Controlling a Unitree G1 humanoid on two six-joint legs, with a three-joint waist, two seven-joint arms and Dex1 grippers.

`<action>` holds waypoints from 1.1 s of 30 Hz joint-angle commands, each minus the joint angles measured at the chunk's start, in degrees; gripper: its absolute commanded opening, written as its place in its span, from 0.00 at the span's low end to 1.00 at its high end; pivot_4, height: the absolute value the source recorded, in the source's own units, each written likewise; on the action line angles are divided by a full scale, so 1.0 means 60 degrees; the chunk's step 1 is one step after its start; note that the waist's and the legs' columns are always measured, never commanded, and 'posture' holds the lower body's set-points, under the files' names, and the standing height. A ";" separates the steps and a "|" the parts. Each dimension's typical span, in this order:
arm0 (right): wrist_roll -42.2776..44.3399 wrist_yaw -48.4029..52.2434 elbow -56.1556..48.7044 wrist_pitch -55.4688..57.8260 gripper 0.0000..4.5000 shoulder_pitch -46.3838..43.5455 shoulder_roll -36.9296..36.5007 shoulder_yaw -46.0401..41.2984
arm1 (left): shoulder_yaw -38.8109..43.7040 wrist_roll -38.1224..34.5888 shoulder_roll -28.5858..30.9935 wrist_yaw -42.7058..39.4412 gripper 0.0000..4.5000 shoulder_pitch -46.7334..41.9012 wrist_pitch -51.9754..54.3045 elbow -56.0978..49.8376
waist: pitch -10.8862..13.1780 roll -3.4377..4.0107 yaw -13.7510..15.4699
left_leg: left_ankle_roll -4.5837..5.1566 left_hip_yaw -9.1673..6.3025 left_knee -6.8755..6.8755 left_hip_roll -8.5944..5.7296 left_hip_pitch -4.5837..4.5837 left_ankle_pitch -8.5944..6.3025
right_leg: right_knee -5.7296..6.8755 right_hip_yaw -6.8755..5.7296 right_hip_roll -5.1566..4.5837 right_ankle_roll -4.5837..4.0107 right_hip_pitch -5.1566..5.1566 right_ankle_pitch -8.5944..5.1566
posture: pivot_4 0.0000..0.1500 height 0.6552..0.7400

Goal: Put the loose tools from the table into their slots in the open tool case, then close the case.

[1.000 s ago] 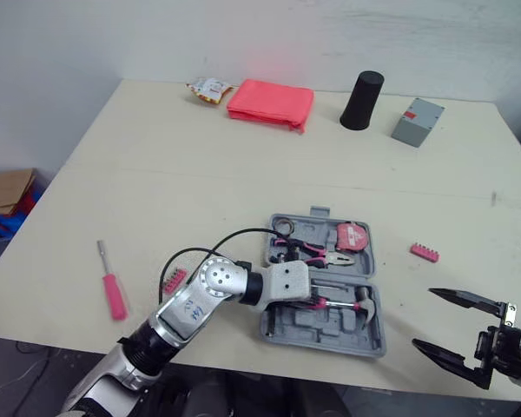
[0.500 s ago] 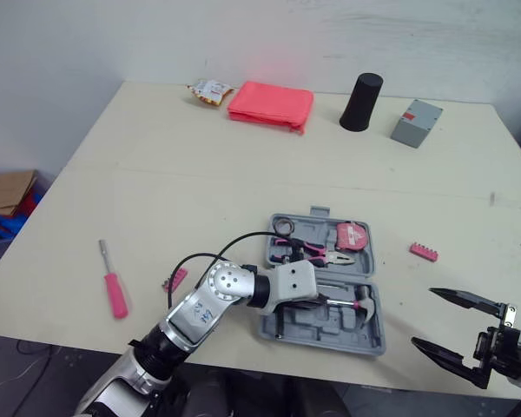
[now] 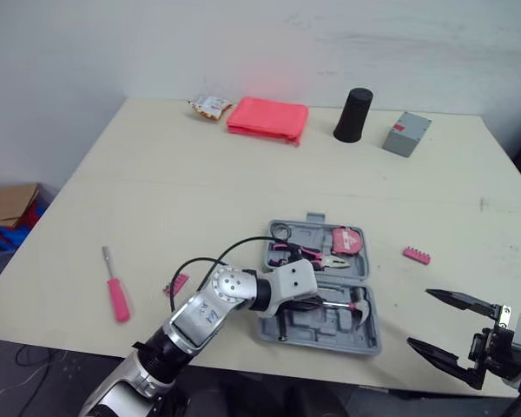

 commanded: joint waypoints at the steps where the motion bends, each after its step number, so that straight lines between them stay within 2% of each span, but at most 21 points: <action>1: 0.0084 -0.0121 -0.0268 -0.0142 1.00 -0.0009 0.0039 -0.0076 | -0.0823 0.0689 0.0285 0.0245 0.01 0.0372 0.1791 0.1804 | -0.0037 -0.0007 -0.0003 | 0.0001 -0.0001 0.0000 0.0000 0.0000 0.0000 | -0.0013 0.0000 -0.0006 -0.0003 0.0008 0.0006 | 1.00 1.00; 5: 0.0053 -0.0201 -0.0301 -0.0141 1.00 -0.0037 0.0052 -0.0010 | -0.0928 0.0755 0.0066 0.0309 0.01 -0.0019 0.1543 0.2121 | -0.0077 -0.0008 -0.0005 | 0.0011 -0.0002 -0.0023 -0.0001 0.0029 -0.0007 | -0.0091 -0.0007 -0.0017 -0.0008 0.0059 0.0009 | 1.00 1.00; 11: 0.0116 -0.0269 -0.0247 -0.0172 1.00 0.0013 -0.0008 -0.0226 | 0.0241 -0.0062 0.0100 -0.0278 0.01 0.0001 -0.1015 0.0934 | -0.0072 0.0020 -0.0015 | 0.0015 0.0001 -0.0082 -0.0014 0.0011 -0.0006 | -0.0176 -0.0008 -0.0028 -0.0017 0.0050 0.0024 | 1.00 1.00; 15: 0.0199 -0.0163 -0.0008 -0.0214 1.00 0.0016 -0.0193 -0.0597 | 0.1476 -0.1008 0.0049 -0.0854 0.01 0.0239 -0.3430 0.0077 | 0.0007 0.0115 -0.0026 | 0.0033 0.0009 -0.0106 -0.0021 -0.0068 0.0047 | -0.0126 -0.0012 -0.0018 0.0018 -0.0121 0.0045 | 1.00 1.00; 18: 0.0281 -0.0081 0.0257 -0.0209 1.00 -0.0014 -0.0352 -0.0965 | 0.2288 -0.1743 0.0468 -0.1495 0.01 0.0424 -0.3932 -0.0572 | 0.0028 0.0143 0.0009 | -0.0039 0.0008 -0.0110 -0.0016 -0.0207 0.0086 | -0.0073 -0.0010 0.0017 0.0109 -0.0286 0.0087 | 1.00 1.00; 21: 0.0391 0.0085 0.0688 -0.0208 1.00 -0.0033 -0.0560 -0.1504 | 0.3184 -0.2459 0.1393 -0.2180 0.01 0.0671 -0.3860 -0.1254 | 0.0035 0.0135 0.0004 | -0.0068 0.0008 -0.0109 -0.0012 -0.0220 0.0091 | -0.0068 0.0009 0.0037 0.0145 -0.0303 0.0042 | 1.00 1.00; 24: 0.0378 0.0331 0.1377 -0.0377 1.00 0.0044 -0.0809 -0.2256 | 0.4470 -0.3349 0.2449 -0.2601 0.20 0.1308 -0.3473 -0.1641 | 0.0058 0.0130 -0.0012 | -0.0080 0.0010 -0.0107 -0.0015 -0.0210 0.0061 | -0.0044 0.0026 0.0042 0.0166 -0.0303 -0.0002 | 1.00 1.00; 27: 0.0316 0.0409 0.2221 -0.0616 1.00 0.0108 -0.0992 -0.3004 | 0.6088 -0.3691 0.3256 -0.2473 0.52 0.1844 -0.3594 -0.1179 | 0.0141 0.0115 -0.0024 | -0.0082 0.0012 -0.0099 -0.0015 -0.0197 0.0049 | -0.0024 0.0032 0.0042 0.0162 -0.0301 -0.0019 | 1.00 1.00; 31: 0.0070 0.0650 0.4048 -0.1398 1.00 0.0177 -0.1340 -0.3944 | 0.8647 -0.3728 0.4517 -0.2576 0.95 0.2554 -0.4400 0.0806 | 0.0215 0.0075 -0.0047 | -0.0077 0.0012 -0.0074 -0.0014 -0.0187 0.0047 | 0.0005 0.0031 0.0038 0.0158 -0.0300 -0.0021 | 1.00 1.00; 33: -0.0107 0.0539 0.5117 -0.1989 1.00 0.0106 -0.1479 -0.4316 | 0.9864 -0.3613 0.5098 -0.2433 0.99 0.2918 -0.4831 0.2058 | 0.0229 0.0054 -0.0087 | -0.0076 0.0014 -0.0074 -0.0015 -0.0179 0.0042 | 0.0008 0.0029 0.0031 0.0150 -0.0299 -0.0025 | 1.00 1.00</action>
